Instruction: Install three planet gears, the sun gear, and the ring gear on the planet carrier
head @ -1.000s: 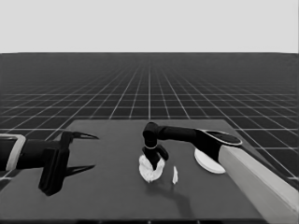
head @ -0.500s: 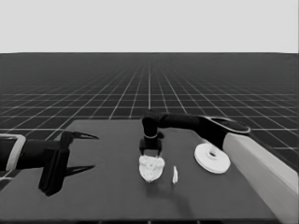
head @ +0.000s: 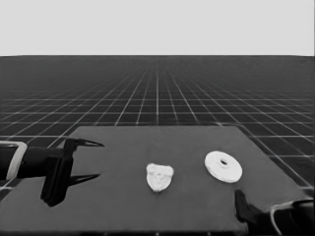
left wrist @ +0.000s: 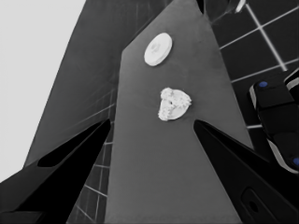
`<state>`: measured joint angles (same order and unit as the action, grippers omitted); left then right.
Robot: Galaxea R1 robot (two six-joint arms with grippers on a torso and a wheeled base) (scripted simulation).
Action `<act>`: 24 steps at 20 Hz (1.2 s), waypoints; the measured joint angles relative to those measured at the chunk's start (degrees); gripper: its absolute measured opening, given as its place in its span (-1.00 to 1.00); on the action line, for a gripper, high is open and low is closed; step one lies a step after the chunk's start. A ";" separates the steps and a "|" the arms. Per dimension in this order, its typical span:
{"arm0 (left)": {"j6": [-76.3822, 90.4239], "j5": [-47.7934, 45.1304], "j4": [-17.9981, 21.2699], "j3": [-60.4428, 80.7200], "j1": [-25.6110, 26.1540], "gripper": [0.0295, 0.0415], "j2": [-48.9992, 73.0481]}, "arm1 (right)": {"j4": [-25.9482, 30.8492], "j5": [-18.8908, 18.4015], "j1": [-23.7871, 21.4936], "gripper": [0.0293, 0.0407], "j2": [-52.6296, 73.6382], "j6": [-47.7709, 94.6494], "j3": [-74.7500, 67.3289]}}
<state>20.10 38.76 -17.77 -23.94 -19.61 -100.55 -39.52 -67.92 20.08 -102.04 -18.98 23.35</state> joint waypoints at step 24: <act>0.00 0.00 0.00 0.00 0.00 0.49 0.00 | 31.42 -7.69 -14.38 -0.03 -37.46 -9.44 88.60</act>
<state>20.10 38.76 -17.77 -23.94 -19.61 -100.55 -8.09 -75.61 5.70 -139.50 -28.42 111.96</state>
